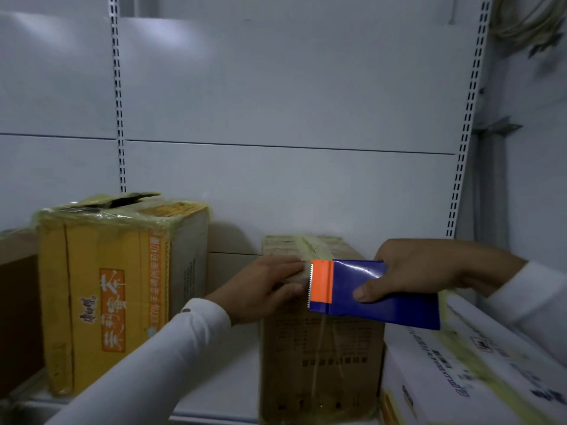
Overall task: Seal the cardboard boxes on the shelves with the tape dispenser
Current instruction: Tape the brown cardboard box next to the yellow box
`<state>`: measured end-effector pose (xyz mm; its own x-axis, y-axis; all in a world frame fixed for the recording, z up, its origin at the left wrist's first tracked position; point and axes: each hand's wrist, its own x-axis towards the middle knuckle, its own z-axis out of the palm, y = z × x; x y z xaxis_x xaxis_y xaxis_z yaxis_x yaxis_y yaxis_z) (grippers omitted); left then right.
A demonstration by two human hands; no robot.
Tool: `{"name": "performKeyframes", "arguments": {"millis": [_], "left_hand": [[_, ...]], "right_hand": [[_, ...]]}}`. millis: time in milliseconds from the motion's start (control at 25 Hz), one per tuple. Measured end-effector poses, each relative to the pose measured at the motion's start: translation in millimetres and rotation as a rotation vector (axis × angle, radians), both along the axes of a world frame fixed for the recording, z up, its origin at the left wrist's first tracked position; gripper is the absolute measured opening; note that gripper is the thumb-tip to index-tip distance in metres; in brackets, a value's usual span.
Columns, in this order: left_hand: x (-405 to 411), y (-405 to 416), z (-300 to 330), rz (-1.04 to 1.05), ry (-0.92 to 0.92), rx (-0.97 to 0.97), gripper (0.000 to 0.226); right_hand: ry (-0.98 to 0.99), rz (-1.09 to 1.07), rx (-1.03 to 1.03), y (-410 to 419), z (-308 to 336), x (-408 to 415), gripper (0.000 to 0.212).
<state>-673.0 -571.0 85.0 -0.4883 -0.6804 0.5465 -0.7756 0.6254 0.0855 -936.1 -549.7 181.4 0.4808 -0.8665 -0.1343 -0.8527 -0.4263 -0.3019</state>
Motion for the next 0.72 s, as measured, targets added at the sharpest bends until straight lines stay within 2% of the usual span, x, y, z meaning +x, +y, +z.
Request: {"name": "performKeyframes", "arguments": {"millis": [120, 240, 400, 520, 640, 720], "left_hand": [[8.7, -2.7, -4.5, 0.017, 0.016, 0.016, 0.045], [22.7, 1.2, 1.2, 0.014, -0.012, 0.006, 0.048], [49.8, 11.8, 1.6, 0.026, -0.029, -0.007, 0.045], [70.7, 19.1, -4.9, 0.055, 0.035, -0.008, 0.045], [71.3, 17.8, -0.4, 0.047, -0.028, 0.013, 0.045], [62.7, 18.5, 10.7, 0.056, -0.088, 0.043, 0.053]], "right_hand": [[-0.020, 0.016, 0.017, 2.2, 1.4, -2.2, 0.041], [-0.059, 0.073, 0.034, 2.7, 4.2, -3.6, 0.047], [-0.034, 0.147, 0.085, -0.8, 10.0, -19.5, 0.040], [-0.053, 0.079, 0.125, -5.0, 9.2, -44.9, 0.049], [-0.077, 0.026, 0.120, -13.1, 3.1, -55.6, 0.052], [-0.089, 0.022, 0.117, -16.0, -0.3, -57.1, 0.056]]}}
